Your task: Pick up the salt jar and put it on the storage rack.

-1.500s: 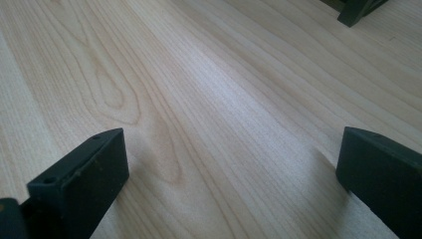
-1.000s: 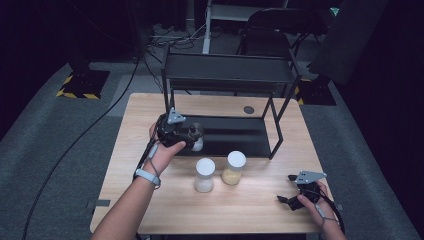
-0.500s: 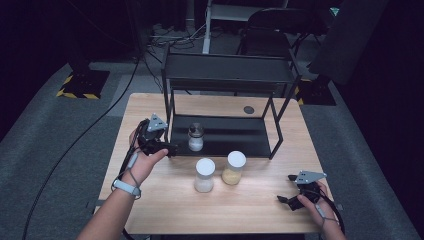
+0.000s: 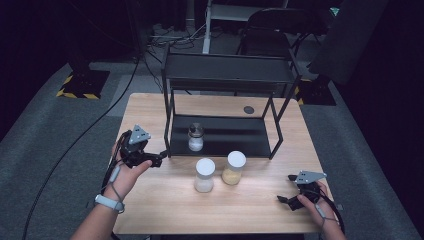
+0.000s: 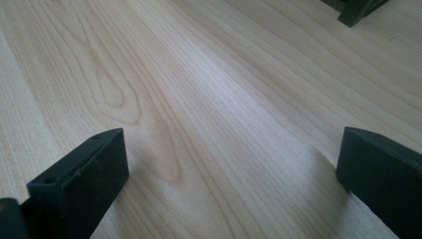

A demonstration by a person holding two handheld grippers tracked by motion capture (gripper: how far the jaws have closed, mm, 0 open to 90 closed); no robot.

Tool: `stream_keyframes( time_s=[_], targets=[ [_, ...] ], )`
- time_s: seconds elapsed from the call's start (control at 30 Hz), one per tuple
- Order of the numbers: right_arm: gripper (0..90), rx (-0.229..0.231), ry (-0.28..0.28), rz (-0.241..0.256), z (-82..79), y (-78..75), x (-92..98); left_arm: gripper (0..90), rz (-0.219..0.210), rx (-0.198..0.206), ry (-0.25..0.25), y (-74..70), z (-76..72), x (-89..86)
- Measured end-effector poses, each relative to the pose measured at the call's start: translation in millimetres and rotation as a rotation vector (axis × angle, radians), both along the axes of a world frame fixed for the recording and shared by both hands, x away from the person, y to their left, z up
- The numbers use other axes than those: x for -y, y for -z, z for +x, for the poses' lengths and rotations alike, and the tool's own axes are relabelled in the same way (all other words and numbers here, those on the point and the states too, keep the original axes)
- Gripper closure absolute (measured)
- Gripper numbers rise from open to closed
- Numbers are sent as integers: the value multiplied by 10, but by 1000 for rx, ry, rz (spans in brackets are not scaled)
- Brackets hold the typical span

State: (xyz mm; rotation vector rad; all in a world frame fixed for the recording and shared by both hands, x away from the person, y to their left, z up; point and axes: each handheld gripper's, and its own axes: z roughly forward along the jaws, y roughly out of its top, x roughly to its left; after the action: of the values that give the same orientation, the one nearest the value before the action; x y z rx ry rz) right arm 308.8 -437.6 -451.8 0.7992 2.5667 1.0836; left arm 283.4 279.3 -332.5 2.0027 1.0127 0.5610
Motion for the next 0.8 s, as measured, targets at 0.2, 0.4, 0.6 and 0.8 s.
stream_keyframes(
  time_s=[0.2, 0.4, 0.6, 0.8],
  targets=[
    [0, 0, 0, 0, 0, 0, 0, 73, -1, -10, 2, 63, -84, -82],
    [0, 0, 1, 0, -1, 0, -1, 73, 13, -18, -14, 141, -167, -129],
    [0, 0, 2, 0, -5, 0, -2, 73, 15, -28, -18, 249, -226, -164],
    [0, 0, 2, 0, -5, 0, -2, 72, 17, -43, -19, 374, -268, -190]
  ],
)
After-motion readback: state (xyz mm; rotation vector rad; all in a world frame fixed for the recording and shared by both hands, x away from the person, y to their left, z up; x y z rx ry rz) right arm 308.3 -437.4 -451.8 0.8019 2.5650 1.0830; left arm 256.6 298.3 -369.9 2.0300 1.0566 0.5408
